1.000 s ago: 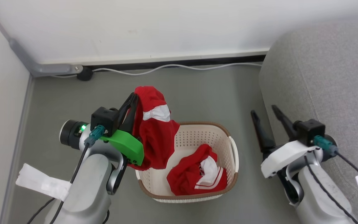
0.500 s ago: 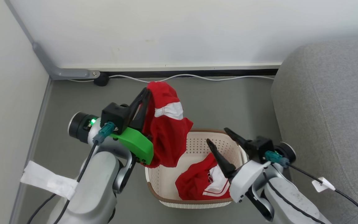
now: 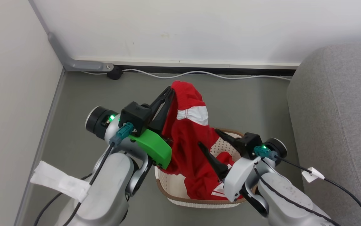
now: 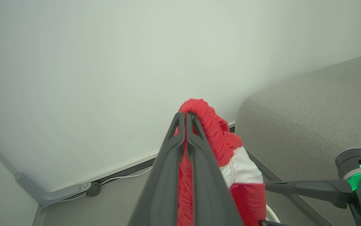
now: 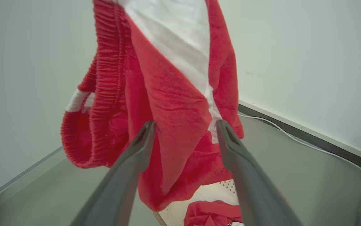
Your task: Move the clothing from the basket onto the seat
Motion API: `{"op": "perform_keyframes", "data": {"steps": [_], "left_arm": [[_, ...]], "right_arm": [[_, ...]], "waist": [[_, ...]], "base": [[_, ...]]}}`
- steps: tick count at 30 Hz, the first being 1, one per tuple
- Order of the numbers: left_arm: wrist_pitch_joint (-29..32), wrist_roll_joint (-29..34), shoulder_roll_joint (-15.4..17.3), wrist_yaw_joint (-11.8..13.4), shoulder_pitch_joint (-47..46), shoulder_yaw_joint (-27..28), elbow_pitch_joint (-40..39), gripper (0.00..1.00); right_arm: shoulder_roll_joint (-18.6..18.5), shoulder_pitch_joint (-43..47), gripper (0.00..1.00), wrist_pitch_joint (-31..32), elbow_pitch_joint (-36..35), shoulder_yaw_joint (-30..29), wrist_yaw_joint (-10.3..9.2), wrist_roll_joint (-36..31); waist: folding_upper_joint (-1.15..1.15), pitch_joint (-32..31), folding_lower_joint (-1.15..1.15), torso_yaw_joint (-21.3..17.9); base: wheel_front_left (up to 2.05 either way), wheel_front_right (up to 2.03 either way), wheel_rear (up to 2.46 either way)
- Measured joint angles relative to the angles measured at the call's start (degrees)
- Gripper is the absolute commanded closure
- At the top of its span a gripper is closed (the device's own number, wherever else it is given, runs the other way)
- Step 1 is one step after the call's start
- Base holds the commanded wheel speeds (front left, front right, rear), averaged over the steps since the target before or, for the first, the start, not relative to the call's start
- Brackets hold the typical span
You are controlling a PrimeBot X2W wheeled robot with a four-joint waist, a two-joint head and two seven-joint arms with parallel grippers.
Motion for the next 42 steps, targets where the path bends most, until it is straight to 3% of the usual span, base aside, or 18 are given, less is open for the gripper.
{"op": "perform_keyframes", "data": {"steps": [15,16,17,19,23,27,28,29,32,36,42], "left_arm": [[3.2,-0.2,-0.2,0.0,0.1,-2.6,-7.3,1.00],[3.4,-0.2,-0.3,0.0,0.2,-2.7,-7.6,1.00],[3.6,-0.2,-0.3,0.0,0.2,-2.8,-8.0,1.00],[4.0,-0.3,-0.3,0.0,0.2,-2.9,-8.6,1.00],[4.5,-0.7,-0.3,0.1,0.8,-2.5,-9.3,1.00],[4.5,-1.6,0.2,1.9,3.4,-0.2,-9.4,1.00],[4.5,-1.7,0.5,2.2,3.9,0.3,-9.3,0.88],[4.5,-1.9,0.5,2.4,4.4,0.7,-9.3,0.88],[4.4,-2.3,1.1,3.2,5.8,1.8,-8.7,0.58],[3.9,-2.9,2.1,3.7,7.5,2.8,-8.1,0.00],[2.4,-3.9,2.6,4.1,9.0,3.6,-7.8,0.00]], "right_arm": [[0.0,-4.5,0.00,0.0,4.3,3.5,0.00,3.8],[0.0,-4.9,0.08,0.0,4.6,3.9,0.00,3.8],[-0.1,-5.3,0.53,0.0,4.8,4.5,0.00,3.9],[0.0,-5.9,1.00,0.0,5.3,5.5,0.01,3.9],[0.0,-6.6,1.00,0.0,5.5,6.1,0.01,5.5],[0.0,-6.6,1.00,-0.1,5.6,6.4,0.01,7.3],[0.0,-6.6,1.00,-0.1,5.5,6.2,0.01,7.6],[0.0,-6.6,1.00,-0.1,5.4,5.9,0.01,8.0],[0.0,-6.6,1.00,-0.1,4.8,4.6,0.01,9.6],[-0.5,-6.6,1.00,-0.1,3.9,3.2,0.01,10.4],[-2.6,-6.7,1.00,-0.2,1.6,0.8,0.01,10.4]], "waist": [[0.00,0.2,0.00,-0.2],[0.00,0.2,0.00,-0.2],[0.00,0.3,0.00,-0.2],[0.00,0.4,0.00,-0.2],[0.00,0.5,0.00,-0.2],[0.00,0.6,0.00,-0.8],[0.00,0.6,0.00,-1.1],[0.00,0.7,0.00,-1.4],[0.00,0.7,0.00,-2.3],[0.00,0.7,0.00,-3.9],[0.00,0.5,0.00,-6.2]], "base": [[0.00,0.00,0.00],[0.00,0.00,0.00],[0.00,0.00,0.00],[0.00,0.00,0.00],[0.00,0.00,0.00],[0.00,0.00,0.00],[0.00,0.00,0.00],[0.00,0.00,0.00],[0.00,0.00,0.00],[0.00,0.00,0.00],[0.00,0.00,0.00]]}}
